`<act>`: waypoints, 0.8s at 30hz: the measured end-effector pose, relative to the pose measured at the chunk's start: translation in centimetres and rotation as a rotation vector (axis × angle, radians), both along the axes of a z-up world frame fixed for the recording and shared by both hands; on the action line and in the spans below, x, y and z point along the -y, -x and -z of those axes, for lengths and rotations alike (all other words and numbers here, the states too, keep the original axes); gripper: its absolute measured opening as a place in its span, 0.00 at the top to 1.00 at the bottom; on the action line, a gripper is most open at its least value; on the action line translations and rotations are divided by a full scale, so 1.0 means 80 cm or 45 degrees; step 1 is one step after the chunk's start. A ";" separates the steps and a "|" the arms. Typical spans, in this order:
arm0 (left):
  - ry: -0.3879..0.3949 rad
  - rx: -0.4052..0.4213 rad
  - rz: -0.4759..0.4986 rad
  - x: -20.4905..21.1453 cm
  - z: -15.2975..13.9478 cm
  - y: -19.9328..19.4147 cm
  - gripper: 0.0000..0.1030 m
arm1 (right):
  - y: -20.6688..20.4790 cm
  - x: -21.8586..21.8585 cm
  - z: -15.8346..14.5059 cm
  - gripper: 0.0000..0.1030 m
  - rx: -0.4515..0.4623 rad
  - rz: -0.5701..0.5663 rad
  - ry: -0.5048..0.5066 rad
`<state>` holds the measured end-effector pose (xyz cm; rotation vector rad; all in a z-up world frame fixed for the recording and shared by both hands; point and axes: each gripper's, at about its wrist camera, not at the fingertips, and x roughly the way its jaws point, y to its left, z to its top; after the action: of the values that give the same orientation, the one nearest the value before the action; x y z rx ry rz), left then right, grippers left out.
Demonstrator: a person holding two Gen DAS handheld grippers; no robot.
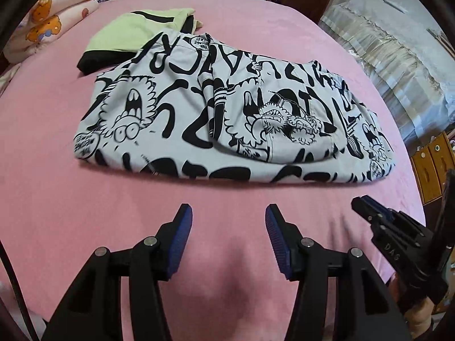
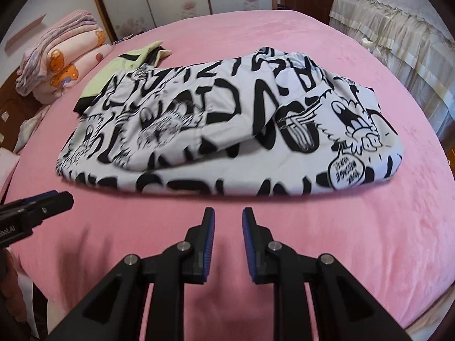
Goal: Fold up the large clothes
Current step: 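Open both tools and pull them back from the flattened jacket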
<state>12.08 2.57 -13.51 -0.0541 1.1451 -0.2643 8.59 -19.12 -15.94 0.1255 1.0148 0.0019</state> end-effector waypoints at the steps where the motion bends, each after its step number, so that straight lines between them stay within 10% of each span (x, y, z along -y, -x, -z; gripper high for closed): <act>1: 0.005 0.003 -0.004 -0.003 -0.002 0.005 0.47 | 0.003 -0.002 -0.001 0.81 0.000 -0.005 -0.002; 24: 0.389 -0.112 -0.211 -0.072 0.105 -0.052 0.34 | -0.032 -0.047 -0.023 0.81 0.137 -0.077 0.002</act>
<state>16.27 8.29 -21.88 -0.4321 1.1720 -0.2892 11.16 -15.40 -14.13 0.0919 0.9105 0.0626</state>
